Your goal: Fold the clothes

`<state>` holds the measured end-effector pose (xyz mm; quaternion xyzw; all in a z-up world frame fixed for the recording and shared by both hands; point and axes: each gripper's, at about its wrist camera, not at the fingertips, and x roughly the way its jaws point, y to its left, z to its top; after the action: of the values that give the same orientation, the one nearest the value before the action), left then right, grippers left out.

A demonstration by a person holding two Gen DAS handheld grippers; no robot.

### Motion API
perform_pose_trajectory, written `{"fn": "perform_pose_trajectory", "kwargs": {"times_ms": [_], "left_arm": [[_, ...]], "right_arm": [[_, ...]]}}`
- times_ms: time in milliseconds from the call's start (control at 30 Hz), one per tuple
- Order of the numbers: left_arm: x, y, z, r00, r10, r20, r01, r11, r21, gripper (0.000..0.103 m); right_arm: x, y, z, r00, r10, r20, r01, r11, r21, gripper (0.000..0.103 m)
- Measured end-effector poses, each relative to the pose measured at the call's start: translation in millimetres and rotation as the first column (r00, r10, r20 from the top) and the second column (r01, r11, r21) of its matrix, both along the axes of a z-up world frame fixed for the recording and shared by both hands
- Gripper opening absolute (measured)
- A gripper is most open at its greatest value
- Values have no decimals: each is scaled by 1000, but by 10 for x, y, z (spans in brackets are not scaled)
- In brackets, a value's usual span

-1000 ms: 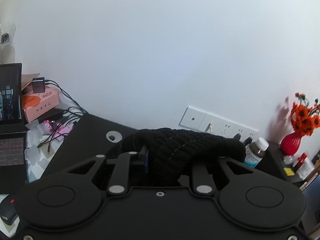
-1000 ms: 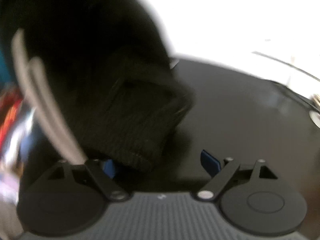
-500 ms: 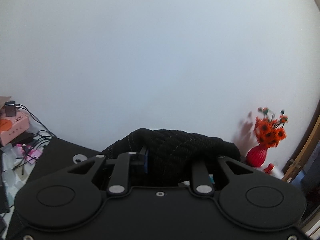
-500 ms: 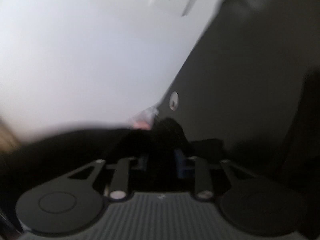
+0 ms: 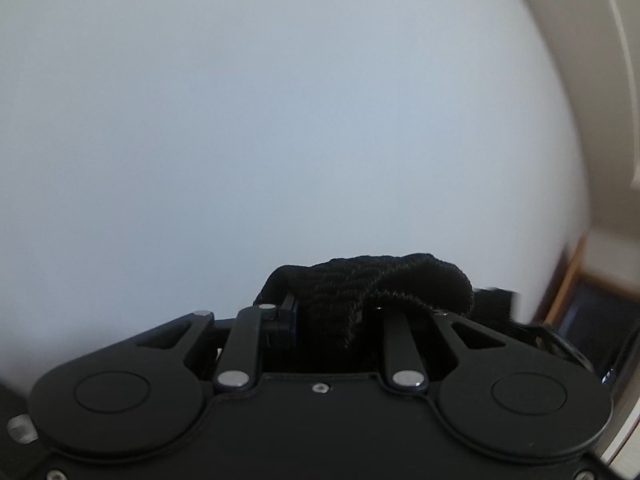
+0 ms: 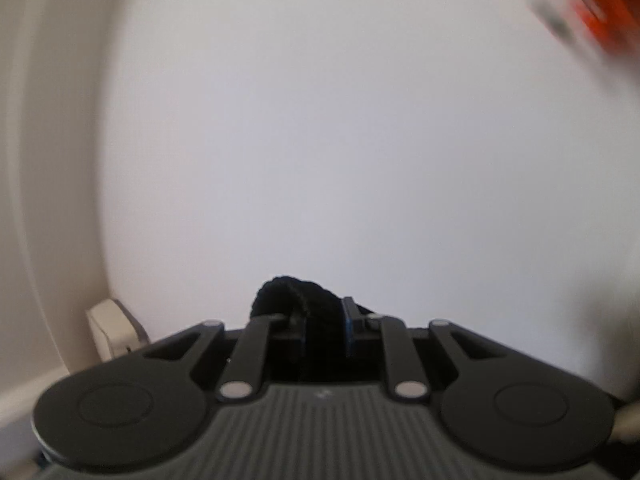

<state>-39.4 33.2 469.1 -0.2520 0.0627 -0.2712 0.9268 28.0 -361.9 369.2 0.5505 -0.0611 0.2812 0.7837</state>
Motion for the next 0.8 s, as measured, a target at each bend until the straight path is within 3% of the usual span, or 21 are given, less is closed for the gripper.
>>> {"fn": "perform_pose_trajectory", "kwargs": {"times_ms": [67,167,233,333,433,500,600,633,733,800], "left_arm": [[89,-24,199,999,-19,47,21,999,-39,19],[242,53,190,997,-79,6,79,995,-62,19],[370,151,-34,991,-118,-66,113,991,-75,19],[571,325,-622,957,-174,-233,166,985,-53,19],[754,603,-1475,869,-224,-442,237,971,-28,19],[788,798,-2070,803,-151,-576,195,981,16,19],[854,1039,-2895,656,-10,-755,123,988,93,19],[867,1105,-3112,621,28,-783,107,987,119,19],[868,1359,-3525,543,117,-831,27,987,157,19],[836,1550,-3577,524,108,-845,-23,993,113,19]], "right_arm": [[-204,-66,405,991,-66,114,72,996,-55,16],[-506,-61,753,969,-113,221,154,972,-178,16],[-690,45,728,966,-98,238,166,943,-288,16],[-803,341,333,986,4,169,76,882,-465,16],[-798,770,-302,992,128,10,-95,780,-619,16],[-743,1121,-845,969,206,-138,-244,697,-675,16],[-713,1584,-1664,874,270,-404,-480,606,-634,16],[-653,1751,-1940,830,276,-485,-547,574,-609,16],[-403,2082,-2519,714,297,-634,-682,499,-534,16],[-307,2366,-2695,663,329,-672,-733,463,-497,16]]}}
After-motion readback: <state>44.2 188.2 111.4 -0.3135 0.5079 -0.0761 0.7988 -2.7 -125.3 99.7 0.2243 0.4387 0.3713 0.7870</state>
